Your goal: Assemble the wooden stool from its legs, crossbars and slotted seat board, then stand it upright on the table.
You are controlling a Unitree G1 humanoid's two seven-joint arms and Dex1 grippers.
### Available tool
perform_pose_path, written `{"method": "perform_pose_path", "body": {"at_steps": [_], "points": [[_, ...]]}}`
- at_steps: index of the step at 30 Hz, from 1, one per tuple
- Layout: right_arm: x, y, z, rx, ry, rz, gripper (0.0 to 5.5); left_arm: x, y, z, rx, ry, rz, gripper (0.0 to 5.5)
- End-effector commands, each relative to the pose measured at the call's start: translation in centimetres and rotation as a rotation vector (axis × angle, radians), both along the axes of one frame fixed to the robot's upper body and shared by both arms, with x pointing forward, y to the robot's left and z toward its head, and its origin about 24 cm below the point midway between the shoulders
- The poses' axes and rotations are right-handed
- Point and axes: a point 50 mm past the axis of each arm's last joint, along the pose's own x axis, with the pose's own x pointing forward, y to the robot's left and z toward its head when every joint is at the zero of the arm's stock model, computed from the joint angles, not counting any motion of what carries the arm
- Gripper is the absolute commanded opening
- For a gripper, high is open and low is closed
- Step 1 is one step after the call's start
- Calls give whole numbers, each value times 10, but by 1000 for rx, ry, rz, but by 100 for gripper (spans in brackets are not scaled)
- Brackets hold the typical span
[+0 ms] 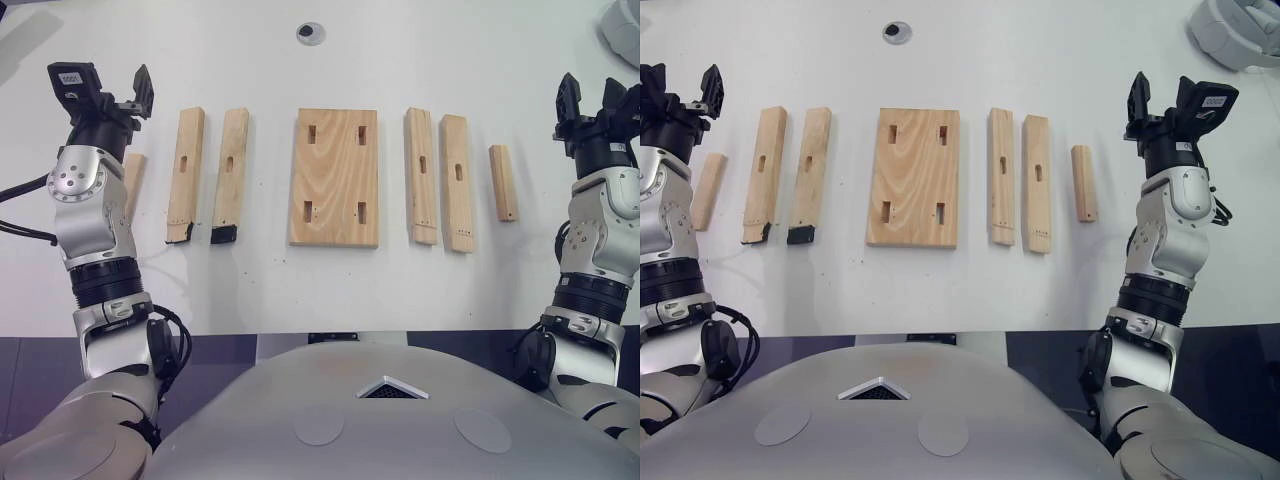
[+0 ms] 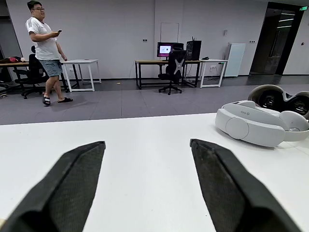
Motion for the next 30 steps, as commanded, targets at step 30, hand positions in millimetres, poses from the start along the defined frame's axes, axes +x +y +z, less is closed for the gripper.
{"method": "perform_pose_path", "body": {"at_steps": [30], "points": [[-9,-3,-3,-28,40,2,328,-104,53,-73,30,729,-19,284]]}}
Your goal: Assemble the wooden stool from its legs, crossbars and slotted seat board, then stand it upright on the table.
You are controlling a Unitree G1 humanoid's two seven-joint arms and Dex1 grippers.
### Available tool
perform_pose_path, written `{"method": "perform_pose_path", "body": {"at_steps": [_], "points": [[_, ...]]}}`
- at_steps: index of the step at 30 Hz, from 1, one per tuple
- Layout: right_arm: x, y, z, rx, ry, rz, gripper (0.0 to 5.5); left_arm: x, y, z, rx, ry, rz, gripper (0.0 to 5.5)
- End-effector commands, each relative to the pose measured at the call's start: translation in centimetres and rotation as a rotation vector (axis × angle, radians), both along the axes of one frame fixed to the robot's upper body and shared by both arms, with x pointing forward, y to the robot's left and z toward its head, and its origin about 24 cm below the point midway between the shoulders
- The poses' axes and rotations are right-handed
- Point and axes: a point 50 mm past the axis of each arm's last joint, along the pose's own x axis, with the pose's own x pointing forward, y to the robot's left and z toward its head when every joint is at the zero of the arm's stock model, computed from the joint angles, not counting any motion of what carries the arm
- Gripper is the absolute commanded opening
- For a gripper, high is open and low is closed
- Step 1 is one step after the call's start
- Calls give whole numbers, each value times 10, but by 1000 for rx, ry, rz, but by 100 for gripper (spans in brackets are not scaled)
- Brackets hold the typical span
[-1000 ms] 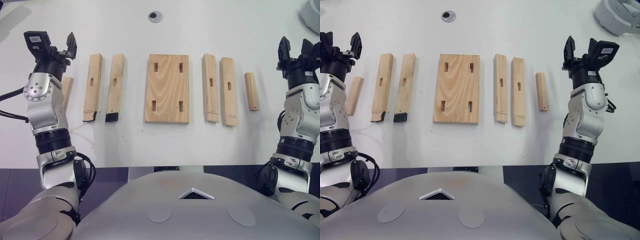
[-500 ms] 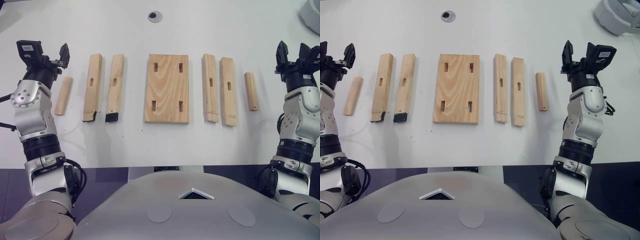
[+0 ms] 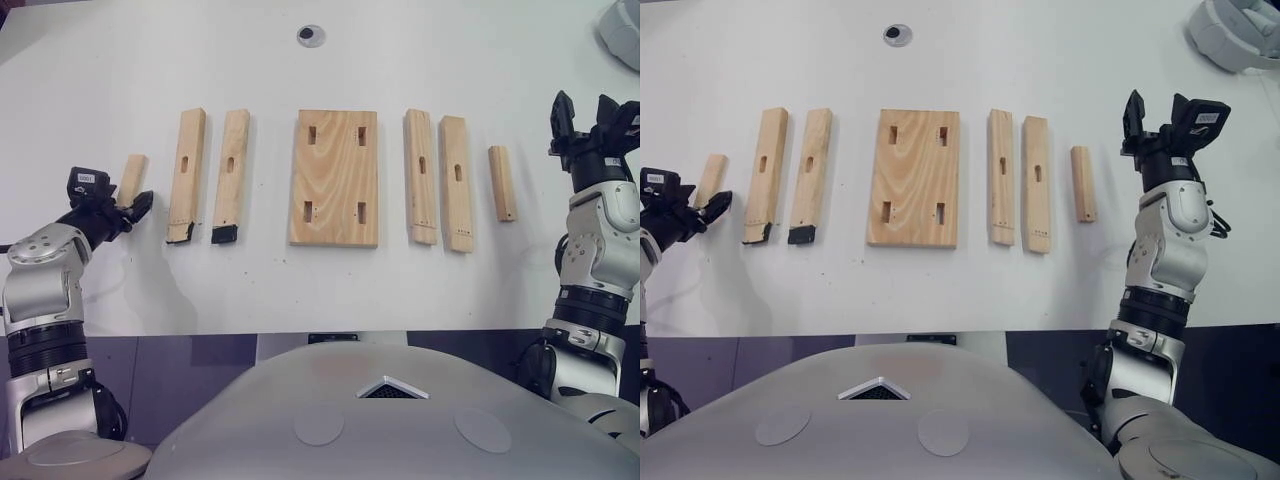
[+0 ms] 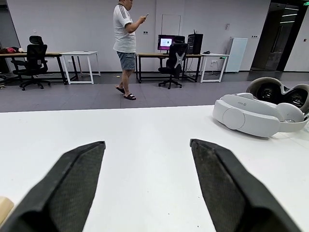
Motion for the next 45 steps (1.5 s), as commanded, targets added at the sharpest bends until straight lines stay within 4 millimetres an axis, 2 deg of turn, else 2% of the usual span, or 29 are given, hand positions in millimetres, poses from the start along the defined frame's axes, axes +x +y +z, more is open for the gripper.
{"method": "perform_pose_path", "body": {"at_steps": [1,8,12,14,16,18,20,21,23,25,27,30,32,36,40,45], "points": [[3,0,5,-12,1,7,328,-14,6,-12,12,77,67,272],[5,0,5,-15,4,11,328,-13,8,-16,-3,57,95,146],[9,0,7,-19,0,14,328,-11,4,-21,-10,45,82,133],[11,1,8,-23,-2,18,328,0,-2,-11,-13,-56,51,133],[13,3,8,-28,-1,28,328,21,-11,17,-57,-281,8,133],[18,14,8,13,-10,82,328,49,-41,64,-146,-575,-121,131],[27,38,25,199,-84,225,328,75,-95,108,-242,-805,-318,131],[31,52,36,294,-123,318,328,83,-119,121,-288,-867,-400,131],[38,90,63,525,-196,576,328,95,-173,134,-374,-926,-572,131],[43,125,89,721,-244,807,328,107,-218,131,-390,-930,-720,131],[45,146,106,836,-253,922,328,113,-242,127,-375,-939,-795,131],[41,161,117,998,-248,995,328,115,-253,122,-365,-957,-817,131],[35,168,121,1043,-239,1027,328,114,-255,122,-374,-969,-822,131],[38,173,115,1056,-168,992,328,110,-257,122,-377,-974,-844,131],[47,168,104,1050,-135,890,328,108,-257,125,-381,-990,-844,131],[47,172,103,1051,-124,890,328,106,-259,127,-391,-986,-862,131]]}}
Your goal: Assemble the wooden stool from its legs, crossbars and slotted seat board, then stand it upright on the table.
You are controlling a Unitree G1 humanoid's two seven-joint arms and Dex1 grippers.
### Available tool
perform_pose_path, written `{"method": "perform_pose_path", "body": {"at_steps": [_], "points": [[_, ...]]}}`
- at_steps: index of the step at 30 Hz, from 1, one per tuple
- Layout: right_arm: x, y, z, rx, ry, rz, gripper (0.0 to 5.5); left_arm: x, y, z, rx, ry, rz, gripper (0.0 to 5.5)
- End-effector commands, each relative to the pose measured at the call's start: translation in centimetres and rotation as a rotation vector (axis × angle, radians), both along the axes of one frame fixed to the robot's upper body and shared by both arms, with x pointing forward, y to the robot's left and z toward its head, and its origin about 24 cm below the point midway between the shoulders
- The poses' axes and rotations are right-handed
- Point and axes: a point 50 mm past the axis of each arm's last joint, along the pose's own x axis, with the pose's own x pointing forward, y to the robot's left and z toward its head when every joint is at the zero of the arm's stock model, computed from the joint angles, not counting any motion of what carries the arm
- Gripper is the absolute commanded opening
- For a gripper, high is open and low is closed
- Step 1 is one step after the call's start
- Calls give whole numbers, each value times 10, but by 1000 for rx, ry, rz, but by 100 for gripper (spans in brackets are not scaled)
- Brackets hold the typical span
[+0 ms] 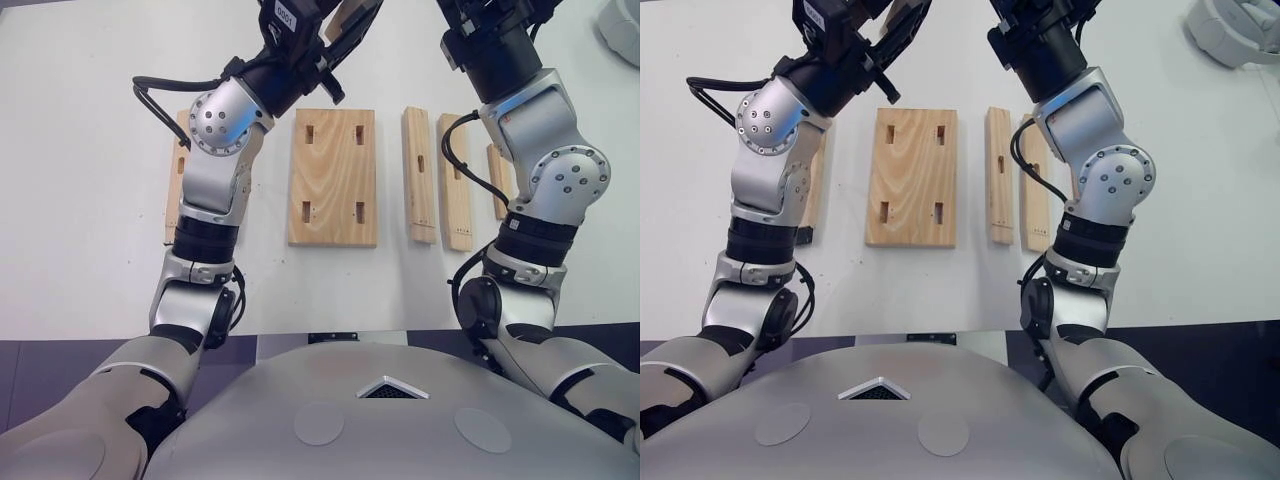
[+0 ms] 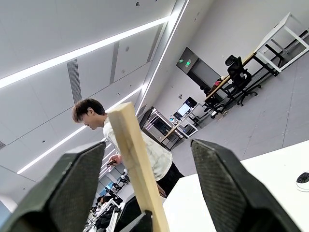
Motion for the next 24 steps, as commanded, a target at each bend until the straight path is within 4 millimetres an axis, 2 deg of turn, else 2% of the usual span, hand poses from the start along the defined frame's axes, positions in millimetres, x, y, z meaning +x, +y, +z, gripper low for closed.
{"method": "perform_pose_path", "body": {"at_steps": [1,4,6,13,19,22,23,24], "points": [[1,7,0,-11,5,19,328,-3,-4,2,17,-11,-30,131],[1,9,0,-25,6,25,328,-3,-6,-1,34,-7,-36,131],[1,10,0,-27,8,24,297,-3,-6,-1,38,-7,-35,131],[1,9,2,-14,7,0,159,-3,-4,-2,43,-14,-30,131],[-1,13,3,-96,-30,-17,45,-3,-4,-5,71,-8,-25,131],[0,12,4,-204,-82,-121,42,0,-3,-10,94,27,-7,131],[1,9,3,-226,-80,-181,42,1,-2,-11,94,45,-3,167],[2,6,0,-249,-69,-249,42,1,0,-12,87,65,-5,181]]}}
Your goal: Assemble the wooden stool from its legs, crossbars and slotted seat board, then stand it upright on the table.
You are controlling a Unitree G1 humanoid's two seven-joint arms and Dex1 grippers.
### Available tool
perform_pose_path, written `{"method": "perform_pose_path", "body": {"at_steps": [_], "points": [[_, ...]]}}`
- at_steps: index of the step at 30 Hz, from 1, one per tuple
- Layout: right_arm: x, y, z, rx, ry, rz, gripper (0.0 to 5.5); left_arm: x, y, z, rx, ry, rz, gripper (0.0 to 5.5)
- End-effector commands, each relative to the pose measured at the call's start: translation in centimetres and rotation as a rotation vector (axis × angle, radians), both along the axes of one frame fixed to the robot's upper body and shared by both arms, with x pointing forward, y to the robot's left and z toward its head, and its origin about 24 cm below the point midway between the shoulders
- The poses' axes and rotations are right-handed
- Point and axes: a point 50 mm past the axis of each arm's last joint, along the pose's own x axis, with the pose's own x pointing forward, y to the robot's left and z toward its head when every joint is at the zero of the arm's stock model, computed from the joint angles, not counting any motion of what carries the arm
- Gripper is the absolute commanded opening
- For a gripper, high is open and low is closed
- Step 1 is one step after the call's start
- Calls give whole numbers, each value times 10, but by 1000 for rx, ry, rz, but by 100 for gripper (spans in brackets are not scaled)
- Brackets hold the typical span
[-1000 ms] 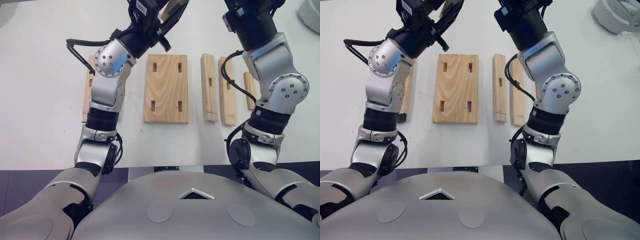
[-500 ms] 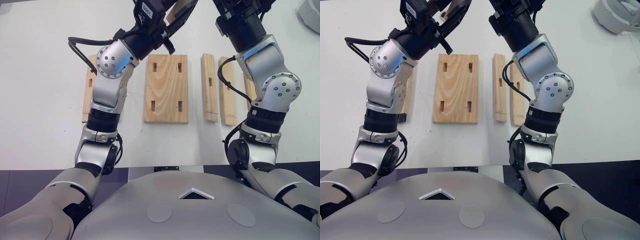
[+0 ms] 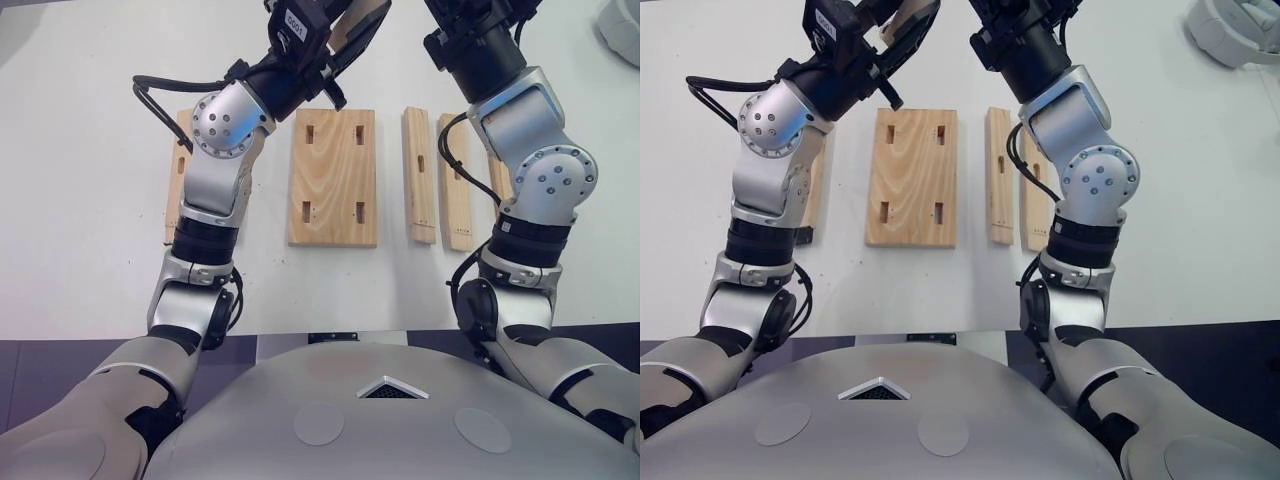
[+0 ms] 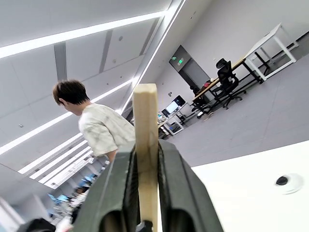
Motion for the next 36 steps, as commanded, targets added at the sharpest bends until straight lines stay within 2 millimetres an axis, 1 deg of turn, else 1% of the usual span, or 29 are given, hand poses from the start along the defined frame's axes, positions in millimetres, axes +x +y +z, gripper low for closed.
{"method": "perform_pose_path", "body": {"at_steps": [1,3,4,5,6,7,8,10,12,14,18,22,26,28,31,33,36], "points": [[1,-17,-6,-101,-18,-262,42,1,8,-7,10,78,12,195],[-6,-32,-17,-141,8,-400,42,0,18,-5,-22,102,47,233],[-15,-42,-25,-205,18,-479,42,-1,26,-3,-53,113,71,248],[-26,-52,-37,-321,20,-546,42,-4,36,-2,-71,119,105,269],[-40,-59,-46,-375,37,-586,42,-7,47,-4,-84,128,150,278],[-51,-64,-53,-393,58,-608,42,-10,58,-7,-102,142,204,298],[-60,-65,-58,-424,58,-615,42,-12,71,-12,-105,156,274,314],[-72,-65,-70,-462,60,-610,42,-17,93,-21,-133,188,398,319],[-76,-64,-84,-494,69,-598,42,-18,104,-27,-151,207,470,319],[-79,-63,-96,-501,81,-594,42,-16,111,-30,-150,218,521,319],[-79,-59,-105,-492,87,-617,42,-14,117,-32,-146,225,556,319],[-77,-55,-121,-525,131,-589,42,-12,118,-32,-145,228,553,319],[-74,-55,-131,-575,164,-611,42,-10,116,-30,-143,225,542,319],[-75,-56,-134,-607,171,-627,42,-10,116,-29,-143,225,539,319],[-74,-57,-135,-705,154,-644,42,-10,116,-29,-144,225,539,319],[-70,-56,-131,-726,116,-639,42,-11,114,-28,-145,221,539,319],[-71,-59,-130,-772,39,-630,42,-11,112,-27,-144,216,530,319]]}}
